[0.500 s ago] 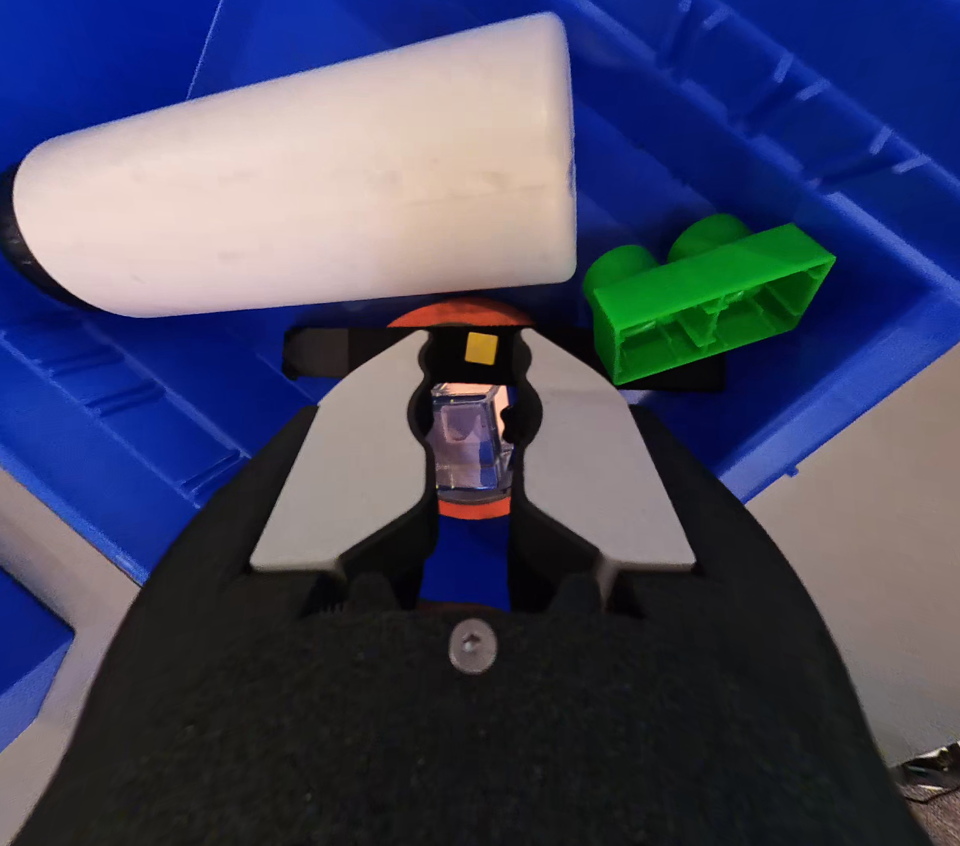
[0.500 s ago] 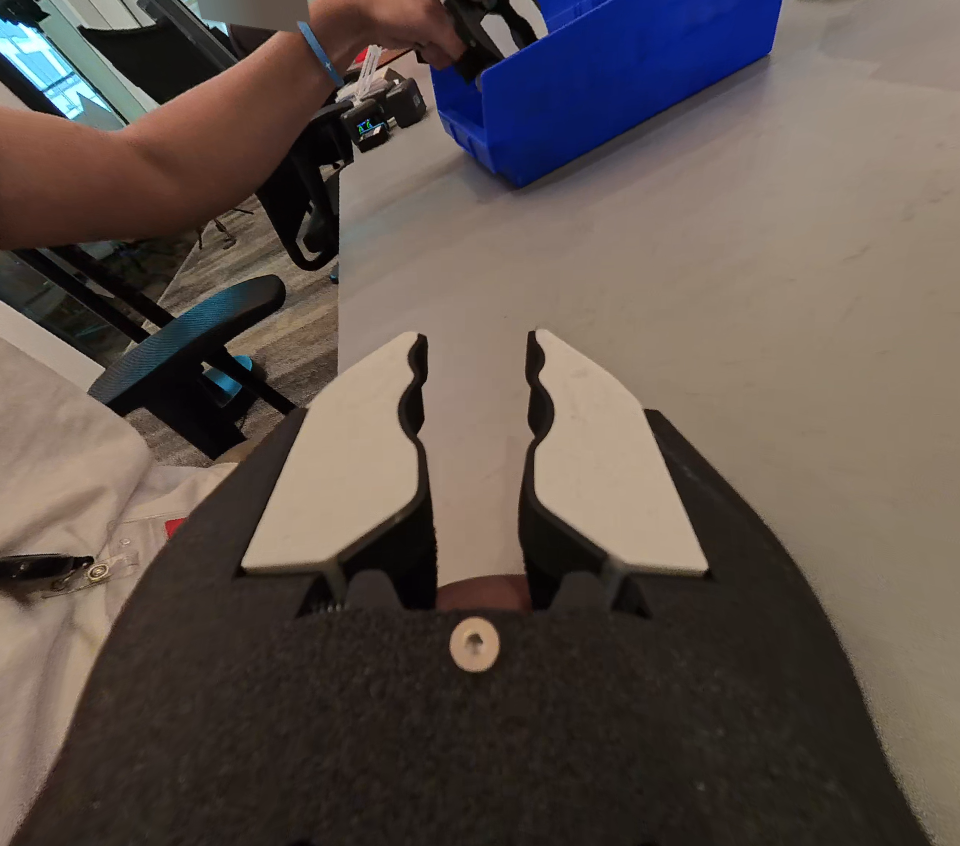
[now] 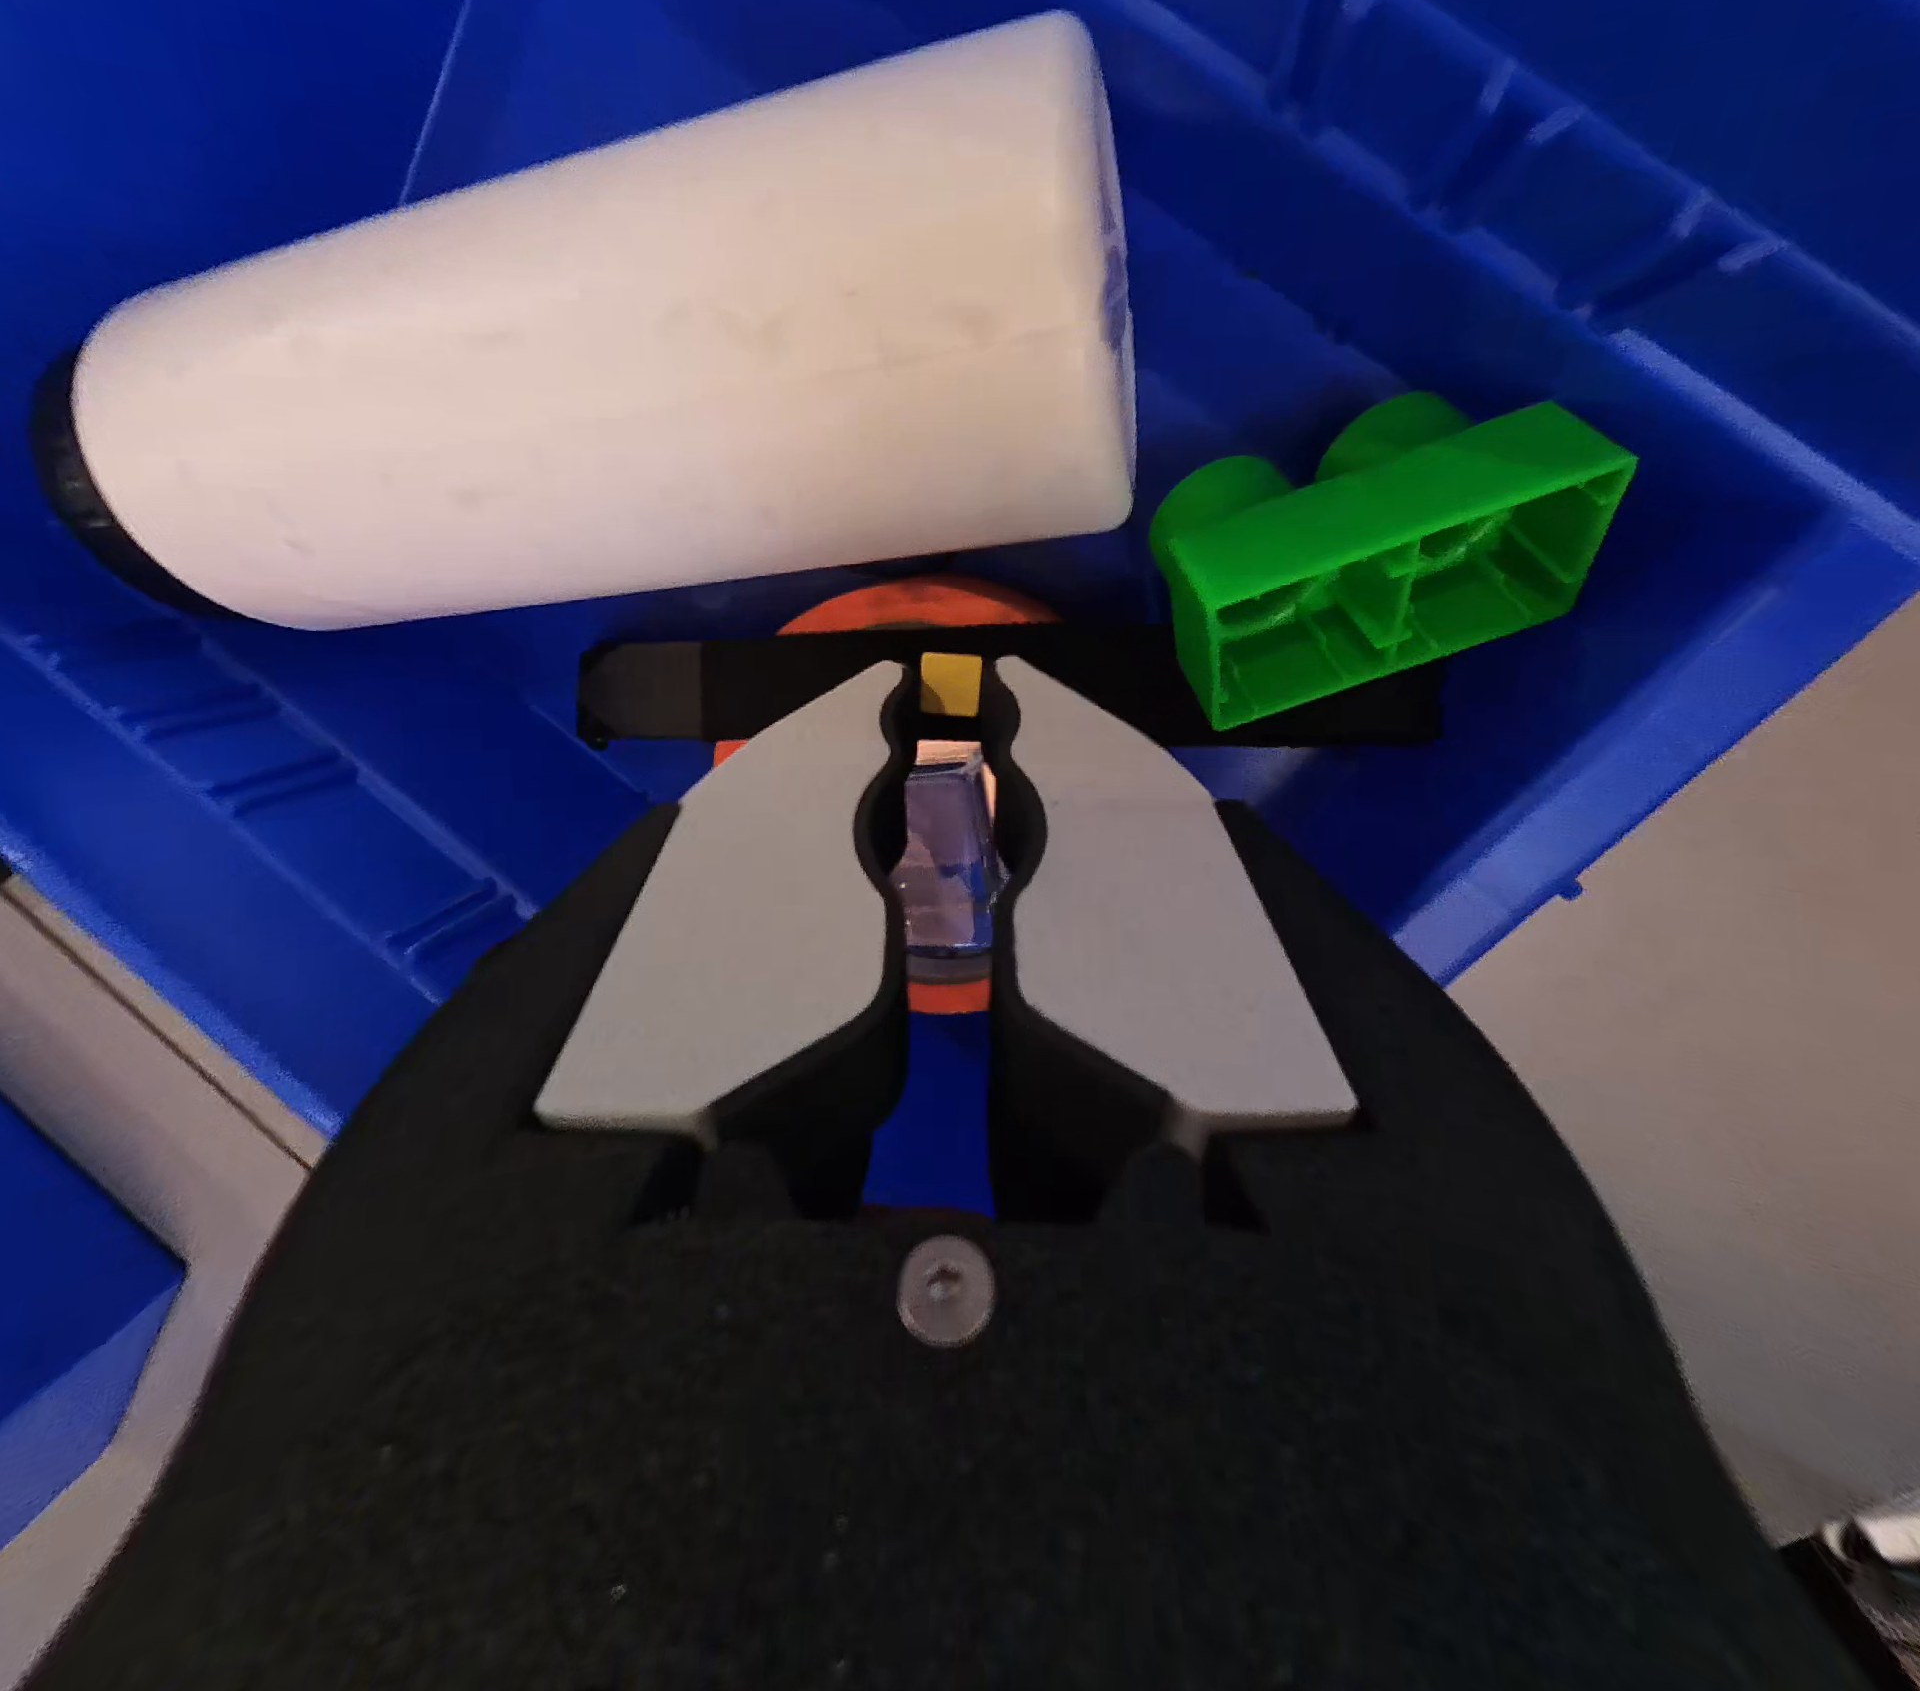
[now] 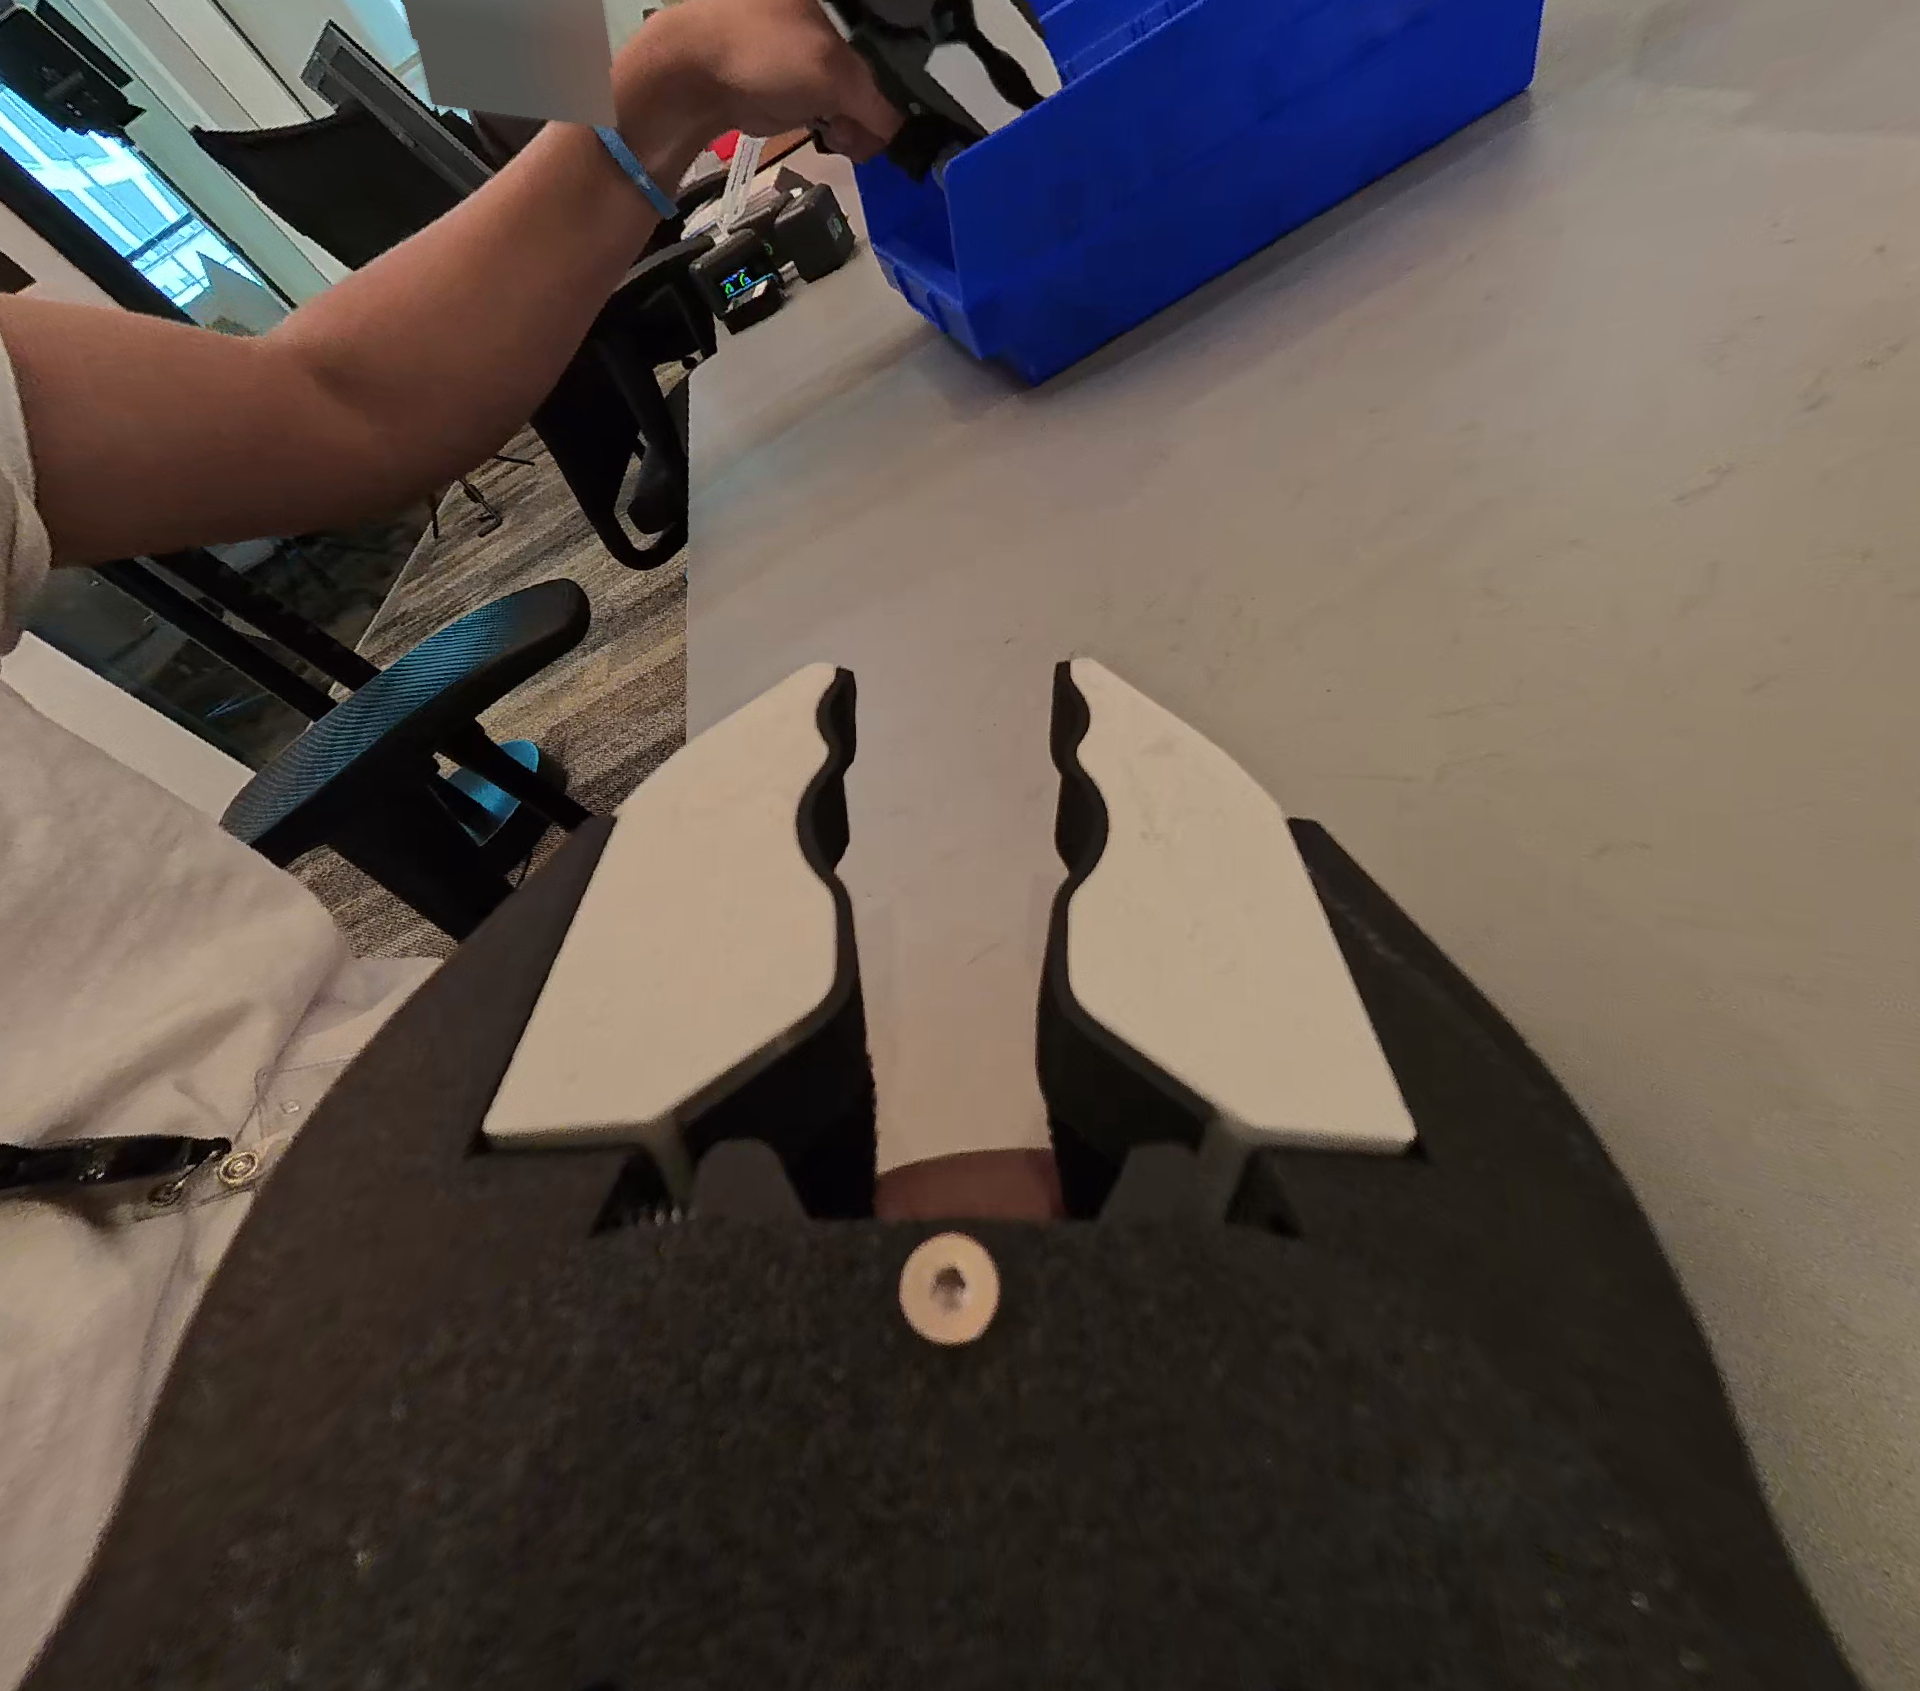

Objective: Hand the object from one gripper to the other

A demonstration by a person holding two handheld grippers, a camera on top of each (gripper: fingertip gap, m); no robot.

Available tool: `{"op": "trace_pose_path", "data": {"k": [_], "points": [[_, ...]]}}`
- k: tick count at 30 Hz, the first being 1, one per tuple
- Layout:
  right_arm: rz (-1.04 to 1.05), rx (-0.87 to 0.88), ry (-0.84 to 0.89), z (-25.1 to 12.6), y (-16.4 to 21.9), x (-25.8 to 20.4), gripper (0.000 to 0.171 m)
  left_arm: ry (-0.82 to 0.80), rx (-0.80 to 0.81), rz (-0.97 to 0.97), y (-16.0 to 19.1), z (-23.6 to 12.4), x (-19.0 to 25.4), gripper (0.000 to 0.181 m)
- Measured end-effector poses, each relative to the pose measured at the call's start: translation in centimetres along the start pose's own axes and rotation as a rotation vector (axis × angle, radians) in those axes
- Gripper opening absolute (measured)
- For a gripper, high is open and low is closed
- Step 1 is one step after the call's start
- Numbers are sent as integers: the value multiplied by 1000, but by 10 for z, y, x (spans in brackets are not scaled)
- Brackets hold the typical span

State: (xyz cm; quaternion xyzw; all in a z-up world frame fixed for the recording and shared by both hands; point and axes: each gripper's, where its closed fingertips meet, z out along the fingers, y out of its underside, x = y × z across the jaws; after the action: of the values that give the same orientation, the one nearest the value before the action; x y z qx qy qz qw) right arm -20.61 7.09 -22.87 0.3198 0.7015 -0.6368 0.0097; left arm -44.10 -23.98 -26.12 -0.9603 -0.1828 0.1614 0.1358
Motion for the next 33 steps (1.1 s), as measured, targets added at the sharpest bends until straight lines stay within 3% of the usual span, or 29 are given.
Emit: {"op": "trace_pose_path", "data": {"k": [3,6,9,12,17,19,24,33], "points": [[1,13,12,-1,-3,2,36,-76,81,30,-13,-17,-1,11],[118,6,53,0,-5,14,37,-208,280,95,-49,-53,7,11],[292,-129,125,5,11,31,44,-335,519,208,-95,-96,41,11],[340,-283,69,14,13,35,60,-418,668,345,-138,-119,89,10],[302,-52,-161,33,-68,30,59,-437,739,579,-201,-106,174,11],[275,36,-211,35,-85,29,58,-417,734,644,-220,-94,201,11],[272,119,-279,27,-79,26,44,-382,754,664,-249,-74,231,11],[224,105,-223,24,-67,35,28,-347,750,688,-258,-62,253,10]]}}
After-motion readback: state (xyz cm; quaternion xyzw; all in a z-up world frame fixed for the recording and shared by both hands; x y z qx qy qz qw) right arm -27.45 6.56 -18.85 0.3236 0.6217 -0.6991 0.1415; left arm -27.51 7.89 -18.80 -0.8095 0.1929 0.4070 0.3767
